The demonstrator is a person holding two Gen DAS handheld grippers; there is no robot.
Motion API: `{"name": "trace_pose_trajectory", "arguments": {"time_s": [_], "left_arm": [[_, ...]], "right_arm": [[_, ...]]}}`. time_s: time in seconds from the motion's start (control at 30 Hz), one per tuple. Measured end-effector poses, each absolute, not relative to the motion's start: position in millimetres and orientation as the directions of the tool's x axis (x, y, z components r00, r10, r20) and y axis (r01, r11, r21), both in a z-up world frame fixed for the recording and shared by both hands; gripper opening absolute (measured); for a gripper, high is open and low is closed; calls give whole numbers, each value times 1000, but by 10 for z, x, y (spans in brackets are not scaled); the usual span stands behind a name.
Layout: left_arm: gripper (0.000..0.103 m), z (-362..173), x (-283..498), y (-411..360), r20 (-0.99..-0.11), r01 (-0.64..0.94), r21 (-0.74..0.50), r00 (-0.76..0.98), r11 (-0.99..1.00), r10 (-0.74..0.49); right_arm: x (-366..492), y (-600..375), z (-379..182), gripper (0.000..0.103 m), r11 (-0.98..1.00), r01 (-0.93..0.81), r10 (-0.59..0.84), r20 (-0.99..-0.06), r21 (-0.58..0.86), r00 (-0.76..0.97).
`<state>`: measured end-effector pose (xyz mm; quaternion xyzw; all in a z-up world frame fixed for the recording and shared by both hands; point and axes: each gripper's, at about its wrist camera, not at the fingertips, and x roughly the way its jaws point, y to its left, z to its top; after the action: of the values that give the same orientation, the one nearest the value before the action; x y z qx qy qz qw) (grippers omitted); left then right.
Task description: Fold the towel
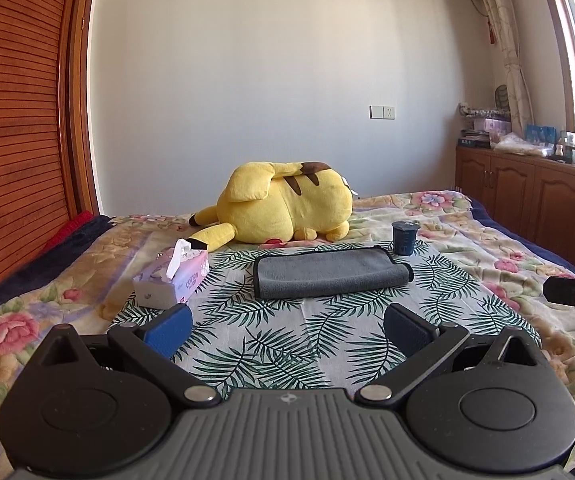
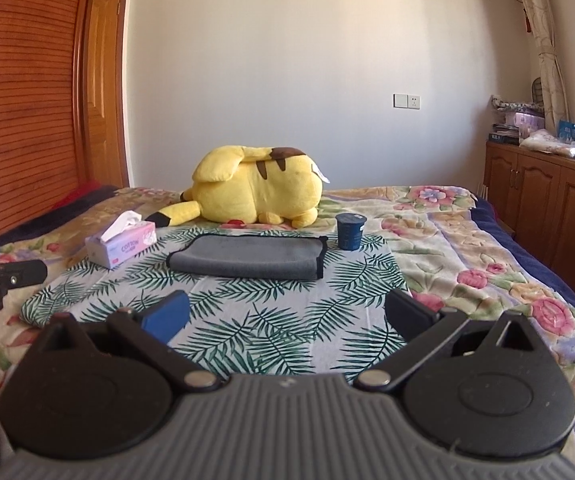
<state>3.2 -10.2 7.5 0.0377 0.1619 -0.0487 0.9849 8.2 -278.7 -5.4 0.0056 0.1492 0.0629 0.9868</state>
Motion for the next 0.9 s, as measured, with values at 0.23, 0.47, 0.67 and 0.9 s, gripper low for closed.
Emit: {"name": "trace_pose_trajectory", "arguments": {"time_s": [0.23, 0.47, 0.67, 0.9], "left_arm": [[87, 85, 3, -116, -314, 110, 67, 946, 992, -83], [87, 80, 0, -99, -315, 103, 66, 946, 992, -77], [87, 75, 8, -95, -317, 103, 66, 945, 993, -77], [87, 69, 19, -86, -317, 99, 63, 945, 993, -74]], "right_arm": [[63, -2834, -40, 103, 994, -102, 110, -270, 44, 957], [63, -2829, -45, 103, 994, -96, 104, -269, 42, 957], [66, -2828, -45, 103, 994, -97, 104, -270, 41, 957], [61, -2835, -55, 103, 995, -97, 104, -270, 40, 957]]}}
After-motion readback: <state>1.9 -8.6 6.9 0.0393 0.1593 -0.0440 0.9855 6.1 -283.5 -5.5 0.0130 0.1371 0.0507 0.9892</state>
